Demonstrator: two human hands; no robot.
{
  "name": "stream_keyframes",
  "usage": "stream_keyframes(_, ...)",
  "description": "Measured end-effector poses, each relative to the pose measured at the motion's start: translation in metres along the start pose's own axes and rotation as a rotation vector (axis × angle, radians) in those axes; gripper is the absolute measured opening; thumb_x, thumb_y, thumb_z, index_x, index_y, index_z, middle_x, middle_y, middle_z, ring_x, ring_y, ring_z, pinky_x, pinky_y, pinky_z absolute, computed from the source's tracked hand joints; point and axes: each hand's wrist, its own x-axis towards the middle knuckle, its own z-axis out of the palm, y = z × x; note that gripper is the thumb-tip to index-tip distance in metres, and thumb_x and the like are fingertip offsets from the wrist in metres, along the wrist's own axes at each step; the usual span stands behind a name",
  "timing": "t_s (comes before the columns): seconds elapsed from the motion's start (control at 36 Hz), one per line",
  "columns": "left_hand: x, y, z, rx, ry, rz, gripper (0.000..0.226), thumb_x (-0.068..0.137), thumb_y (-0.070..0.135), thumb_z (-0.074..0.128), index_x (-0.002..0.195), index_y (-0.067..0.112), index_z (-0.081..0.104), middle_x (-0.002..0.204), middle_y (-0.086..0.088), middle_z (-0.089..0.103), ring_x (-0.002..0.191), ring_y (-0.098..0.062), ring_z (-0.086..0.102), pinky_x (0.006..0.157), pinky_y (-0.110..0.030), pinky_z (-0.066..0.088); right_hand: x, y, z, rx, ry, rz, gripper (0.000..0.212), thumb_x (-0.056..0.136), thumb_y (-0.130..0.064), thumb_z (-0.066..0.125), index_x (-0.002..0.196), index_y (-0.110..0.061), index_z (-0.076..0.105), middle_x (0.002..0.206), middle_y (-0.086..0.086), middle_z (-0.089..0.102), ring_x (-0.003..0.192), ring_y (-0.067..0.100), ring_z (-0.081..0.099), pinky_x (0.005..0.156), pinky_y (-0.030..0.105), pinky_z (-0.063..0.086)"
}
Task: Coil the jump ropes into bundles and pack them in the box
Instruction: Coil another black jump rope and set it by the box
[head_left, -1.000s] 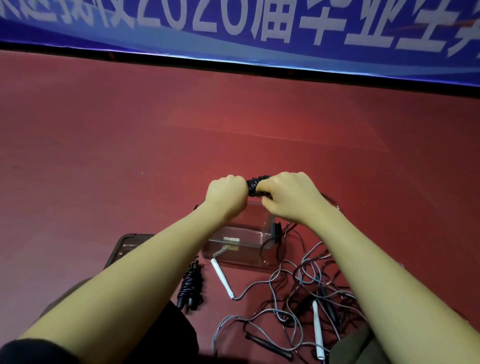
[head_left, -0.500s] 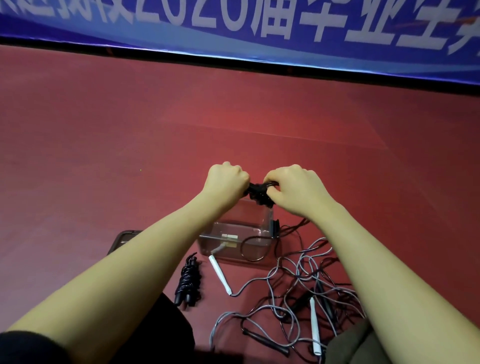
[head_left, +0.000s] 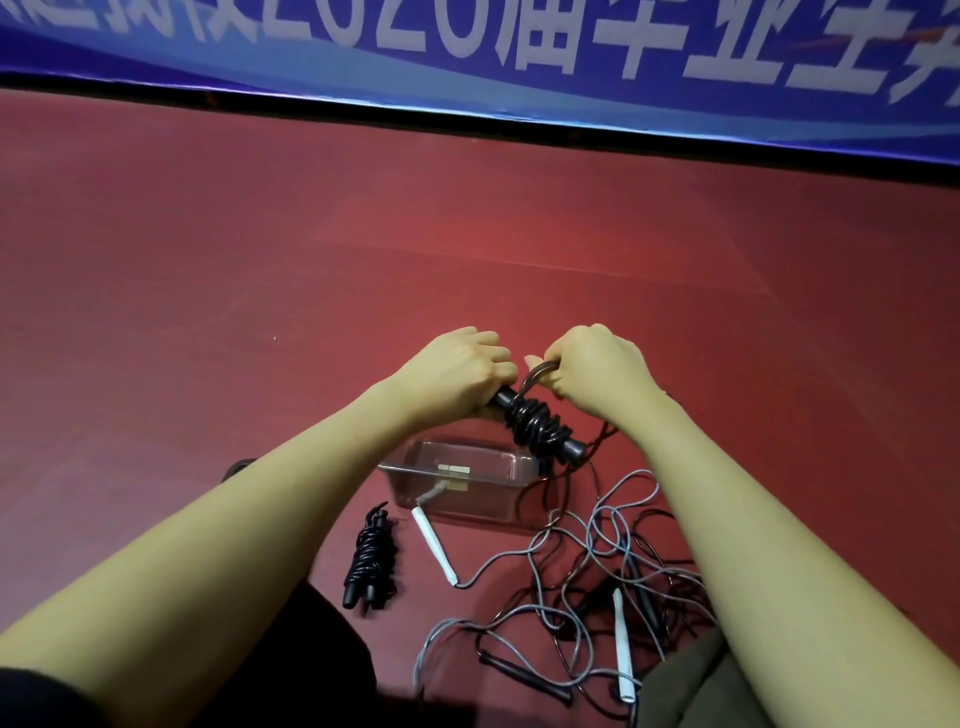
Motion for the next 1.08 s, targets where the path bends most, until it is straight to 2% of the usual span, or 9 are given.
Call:
stream_keyframes(0.08, 0.004, 0.008, -0.003, -0.101, 0.113, -0.065, 0.025, 0.077, 0.027, 0.049, 0.058, 0.01, 0.053, 0.055, -0.001, 0.049, 0.051, -0.017, 0.041, 0.049, -0.025, 0.031, 0.002, 0.002, 0.002, 0.073, 0.0, 0.044, 0.047, 0.095, -0.04, 0.049, 0.054, -0.017, 0.049, 0.061, 0.004, 0.052, 0.071, 0.032, 0.051, 0.064, 0.029, 0.037)
stream_keyframes(0.19, 0.012, 0.016, -0.016, -0.373, 0.104, -0.452, 0.027, 0.079, 0.021, 0.067, 0.066, 0.011, 0.046, 0.061, -0.003, 0.049, 0.057, -0.026, 0.049, 0.053, -0.03, 0.034, 0.002, 0.006, 0.002, 0.228, 0.012, 0.087, 0.03, 0.081, -0.008, 0.055, 0.055, -0.017, 0.042, 0.061, 0.002, 0.049, 0.065, 0.028, 0.048, 0.06, 0.029, 0.037)
stream_keyframes(0.28, 0.017, 0.017, -0.018, -0.449, 0.075, -0.729, 0.031, 0.082, 0.027, 0.07, 0.079, 0.013, 0.042, 0.068, -0.003, 0.054, 0.064, -0.031, 0.053, 0.055, -0.034, 0.036, 0.008, 0.003, 0.009, 0.313, -0.03, 0.109, 0.026, 0.087, -0.02, 0.052, 0.061, -0.018, 0.051, 0.07, 0.003, 0.06, 0.067, 0.026, 0.057, 0.063, 0.032, 0.045)
stream_keyframes(0.33, 0.02, 0.017, -0.017, -0.473, 0.107, -0.855, 0.029, 0.083, 0.027, 0.065, 0.086, 0.012, 0.039, 0.069, -0.006, 0.057, 0.065, -0.033, 0.053, 0.055, -0.035, 0.036, 0.011, 0.0, 0.012, 0.351, -0.059, 0.098, 0.032, 0.088, -0.031, 0.054, 0.062, -0.012, 0.056, 0.065, 0.006, 0.059, 0.059, 0.023, 0.056, 0.063, 0.031, 0.047)
stream_keyframes(0.5, 0.026, 0.022, -0.008, -0.626, 0.094, -1.114, 0.021, 0.082, 0.021, 0.056, 0.094, 0.011, 0.042, 0.079, -0.008, 0.061, 0.071, -0.032, 0.054, 0.055, -0.034, 0.036, 0.006, -0.005, 0.012, 0.57, -0.173, 0.089, 0.023, 0.079, -0.016, 0.065, 0.063, 0.0, 0.063, 0.039, 0.003, 0.046, 0.032, 0.015, 0.038, 0.041, 0.021, 0.033)
stream_keyframes(0.64, 0.027, 0.022, -0.002, -0.586, 0.019, -1.167, 0.02, 0.086, 0.02, 0.054, 0.098, 0.01, 0.041, 0.083, -0.006, 0.055, 0.072, -0.03, 0.051, 0.058, -0.031, 0.035, 0.002, -0.006, 0.01, 0.608, -0.278, 0.06, 0.025, 0.08, -0.011, 0.065, 0.056, -0.005, 0.063, 0.041, 0.007, 0.046, 0.032, 0.017, 0.035, 0.038, 0.02, 0.03)
stream_keyframes(0.81, 0.024, 0.018, 0.006, -0.349, -0.153, -1.188, 0.029, 0.091, 0.025, 0.052, 0.113, 0.007, 0.042, 0.097, -0.013, 0.059, 0.076, -0.031, 0.048, 0.063, -0.034, 0.037, 0.0, -0.011, 0.011, 0.395, -0.311, -0.004, 0.023, 0.081, -0.018, 0.067, 0.06, -0.009, 0.065, 0.036, -0.005, 0.049, 0.034, 0.009, 0.044, 0.044, 0.02, 0.037)
stream_keyframes(0.92, 0.019, 0.014, 0.011, -0.199, -0.239, -1.146, 0.028, 0.094, 0.024, 0.05, 0.115, 0.007, 0.042, 0.101, -0.014, 0.062, 0.076, -0.031, 0.05, 0.062, -0.034, 0.036, 0.001, -0.014, 0.01, 0.229, -0.303, -0.064, 0.019, 0.081, -0.016, 0.066, 0.064, -0.009, 0.061, 0.051, 0.001, 0.054, 0.05, 0.018, 0.053, 0.057, 0.029, 0.047)
stream_keyframes(1.08, 0.006, 0.01, 0.016, 0.008, -0.428, -1.06, 0.023, 0.093, 0.01, 0.045, 0.115, 0.008, 0.041, 0.104, -0.012, 0.063, 0.077, -0.032, 0.053, 0.061, -0.034, 0.032, -0.002, -0.022, 0.009, -0.201, -0.198, -0.258, 0.024, 0.084, -0.011, 0.051, 0.064, -0.016, 0.038, 0.064, -0.001, 0.042, 0.075, 0.03, 0.051, 0.058, 0.03, 0.033)
